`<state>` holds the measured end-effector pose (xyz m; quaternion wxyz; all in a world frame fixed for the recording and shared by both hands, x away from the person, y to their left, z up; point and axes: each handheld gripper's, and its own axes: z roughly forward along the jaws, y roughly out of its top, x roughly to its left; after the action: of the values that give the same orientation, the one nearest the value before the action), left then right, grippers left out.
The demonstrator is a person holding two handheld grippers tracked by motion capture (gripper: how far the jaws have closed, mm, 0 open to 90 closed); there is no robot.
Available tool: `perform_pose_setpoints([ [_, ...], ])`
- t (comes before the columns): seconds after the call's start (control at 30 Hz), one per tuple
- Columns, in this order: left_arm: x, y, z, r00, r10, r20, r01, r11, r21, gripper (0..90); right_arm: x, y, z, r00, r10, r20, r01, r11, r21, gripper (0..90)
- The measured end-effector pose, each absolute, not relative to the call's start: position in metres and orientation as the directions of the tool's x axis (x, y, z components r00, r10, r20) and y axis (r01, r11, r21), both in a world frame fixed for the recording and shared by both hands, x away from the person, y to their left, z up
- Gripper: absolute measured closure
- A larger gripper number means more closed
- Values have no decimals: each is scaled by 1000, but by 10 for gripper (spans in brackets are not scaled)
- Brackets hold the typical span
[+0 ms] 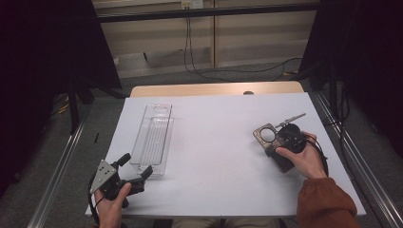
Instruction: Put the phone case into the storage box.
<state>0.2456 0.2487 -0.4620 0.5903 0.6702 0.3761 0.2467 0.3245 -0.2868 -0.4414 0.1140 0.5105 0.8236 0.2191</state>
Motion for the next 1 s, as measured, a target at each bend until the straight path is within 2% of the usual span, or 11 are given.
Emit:
perform_pose_setpoints([
  [0.27,246,248,-462,597,794,-112,210,-21,977,27,321,-287,-436,-478,877,49,731,366,575,123],
  [0.73,247,248,-462,600,792,-114,209,-18,978,28,315,-293,-433,-499,865,47,649,337,682,123],
  [1.0,247,249,-461,598,794,-112,205,-16,979,28,311,-291,-436,-497,866,49,626,319,711,123],
])
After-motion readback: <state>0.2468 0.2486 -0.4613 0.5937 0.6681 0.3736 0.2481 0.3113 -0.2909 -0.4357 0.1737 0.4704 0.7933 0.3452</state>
